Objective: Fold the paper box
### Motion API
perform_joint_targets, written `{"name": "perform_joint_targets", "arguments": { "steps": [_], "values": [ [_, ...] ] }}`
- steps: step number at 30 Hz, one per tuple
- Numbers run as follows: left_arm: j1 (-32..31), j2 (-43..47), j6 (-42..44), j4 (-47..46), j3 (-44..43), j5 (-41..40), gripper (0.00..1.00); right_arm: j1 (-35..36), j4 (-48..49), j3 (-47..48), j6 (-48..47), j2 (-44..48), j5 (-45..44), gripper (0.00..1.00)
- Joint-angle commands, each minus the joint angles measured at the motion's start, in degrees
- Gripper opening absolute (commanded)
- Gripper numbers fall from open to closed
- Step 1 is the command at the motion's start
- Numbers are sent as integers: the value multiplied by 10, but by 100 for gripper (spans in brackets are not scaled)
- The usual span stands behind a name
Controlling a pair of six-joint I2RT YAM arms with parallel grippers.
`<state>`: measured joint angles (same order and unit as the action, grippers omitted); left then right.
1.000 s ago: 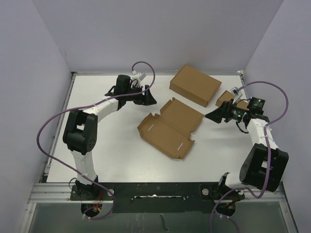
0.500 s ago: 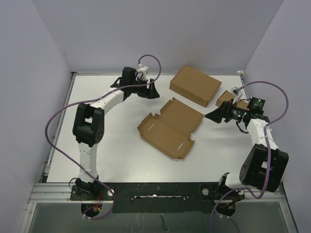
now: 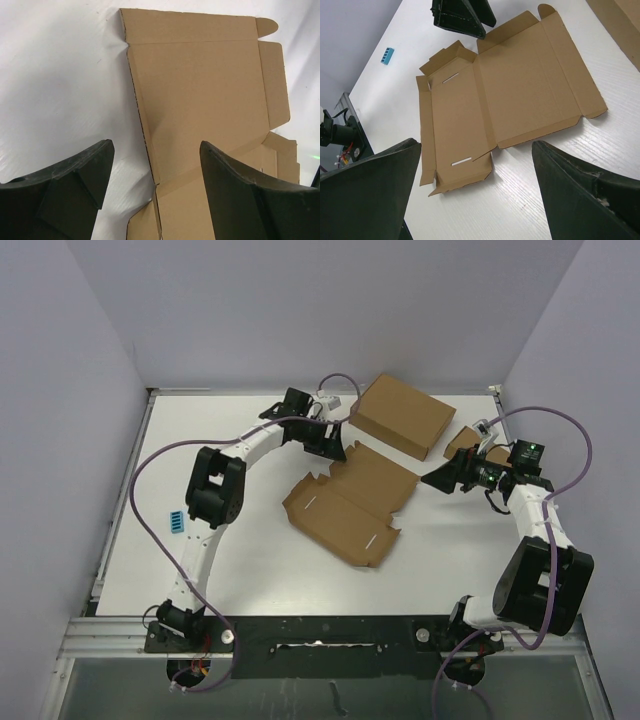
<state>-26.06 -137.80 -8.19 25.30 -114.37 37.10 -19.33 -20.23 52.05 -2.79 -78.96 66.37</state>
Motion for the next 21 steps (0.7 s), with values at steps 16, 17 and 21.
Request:
{"name": "perform_joint_targets", "arguments": {
  "steps": [16, 17, 21],
  "values": [
    [-11, -61, -27, 8, -73, 61, 47, 9, 8, 16, -10, 11, -3, 98],
    [-11, -62, -27, 7, -72, 61, 46, 9, 7, 16, -11, 11, -4, 98],
    [-12, -65, -22, 7, -67, 44, 45, 9, 6, 16, -11, 12, -5, 98]
  ]
}}
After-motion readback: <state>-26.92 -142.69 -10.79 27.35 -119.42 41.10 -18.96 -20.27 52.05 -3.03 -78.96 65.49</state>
